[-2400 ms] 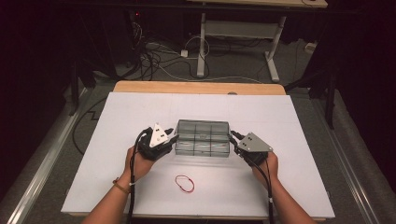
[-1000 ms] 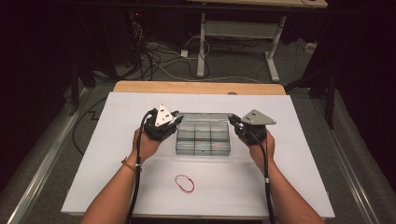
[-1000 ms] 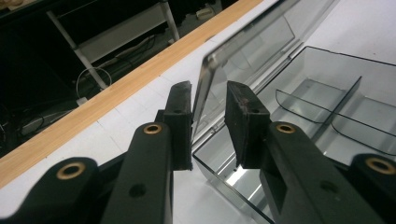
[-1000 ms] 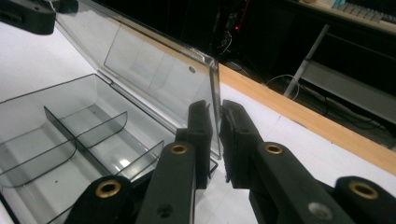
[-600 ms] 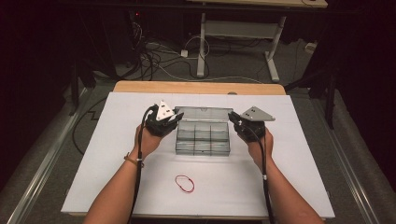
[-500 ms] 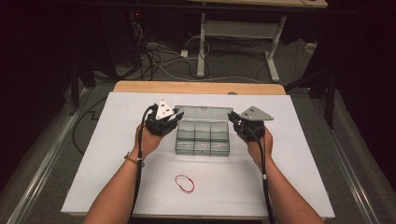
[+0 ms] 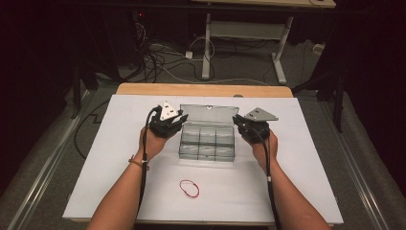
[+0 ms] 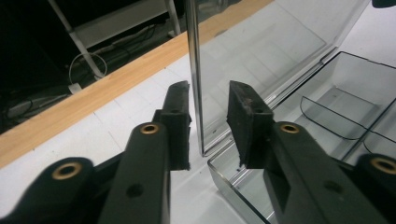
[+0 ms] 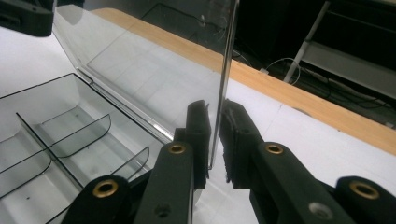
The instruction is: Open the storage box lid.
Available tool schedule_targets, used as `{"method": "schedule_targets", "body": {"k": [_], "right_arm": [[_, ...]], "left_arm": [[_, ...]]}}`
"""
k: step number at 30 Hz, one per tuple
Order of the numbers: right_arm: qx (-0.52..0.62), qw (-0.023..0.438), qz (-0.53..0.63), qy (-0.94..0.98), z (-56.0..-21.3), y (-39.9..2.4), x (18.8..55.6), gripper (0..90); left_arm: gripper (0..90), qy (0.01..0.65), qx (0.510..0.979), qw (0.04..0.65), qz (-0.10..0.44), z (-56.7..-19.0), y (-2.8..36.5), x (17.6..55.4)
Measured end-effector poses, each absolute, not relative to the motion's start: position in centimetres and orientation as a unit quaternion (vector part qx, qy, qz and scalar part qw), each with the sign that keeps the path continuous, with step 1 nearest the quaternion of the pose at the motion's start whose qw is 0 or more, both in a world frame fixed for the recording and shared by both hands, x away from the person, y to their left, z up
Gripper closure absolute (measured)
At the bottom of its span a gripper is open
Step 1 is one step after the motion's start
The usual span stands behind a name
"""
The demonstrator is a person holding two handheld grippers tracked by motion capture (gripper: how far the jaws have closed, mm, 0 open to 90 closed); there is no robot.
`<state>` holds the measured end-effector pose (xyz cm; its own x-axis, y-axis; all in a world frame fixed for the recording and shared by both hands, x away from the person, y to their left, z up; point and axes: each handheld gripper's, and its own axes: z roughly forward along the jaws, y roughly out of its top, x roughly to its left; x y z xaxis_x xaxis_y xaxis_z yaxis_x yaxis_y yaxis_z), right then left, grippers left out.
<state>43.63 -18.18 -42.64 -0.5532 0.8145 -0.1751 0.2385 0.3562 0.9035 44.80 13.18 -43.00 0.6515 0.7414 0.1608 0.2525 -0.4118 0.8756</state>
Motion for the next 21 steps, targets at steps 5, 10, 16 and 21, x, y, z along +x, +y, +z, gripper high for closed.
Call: {"method": "schedule_targets", "body": {"k": [5, 10, 16, 21], "right_arm": [[0.353, 0.316, 0.449, 0.758, -43.0, -18.2, 44.1, 82.3], [0.364, 0.309, 0.455, 0.752, -43.4, -18.2, 44.4, 82.3], [0.367, 0.315, 0.453, 0.749, -43.8, -18.0, 44.8, 81.8], [0.375, 0.316, 0.445, 0.749, -44.5, -17.8, 45.2, 80.4]], "left_arm": [[67.9, 0.313, 0.797, 0.441, 0.269, -43.3, 13.1, 45.1], [68.0, 0.319, 0.796, 0.438, 0.268, -43.6, 13.0, 45.4], [67.9, 0.324, 0.796, 0.436, 0.266, -43.9, 12.9, 45.8], [67.9, 0.334, 0.797, 0.434, 0.255, -44.5, 12.9, 46.2]]}}
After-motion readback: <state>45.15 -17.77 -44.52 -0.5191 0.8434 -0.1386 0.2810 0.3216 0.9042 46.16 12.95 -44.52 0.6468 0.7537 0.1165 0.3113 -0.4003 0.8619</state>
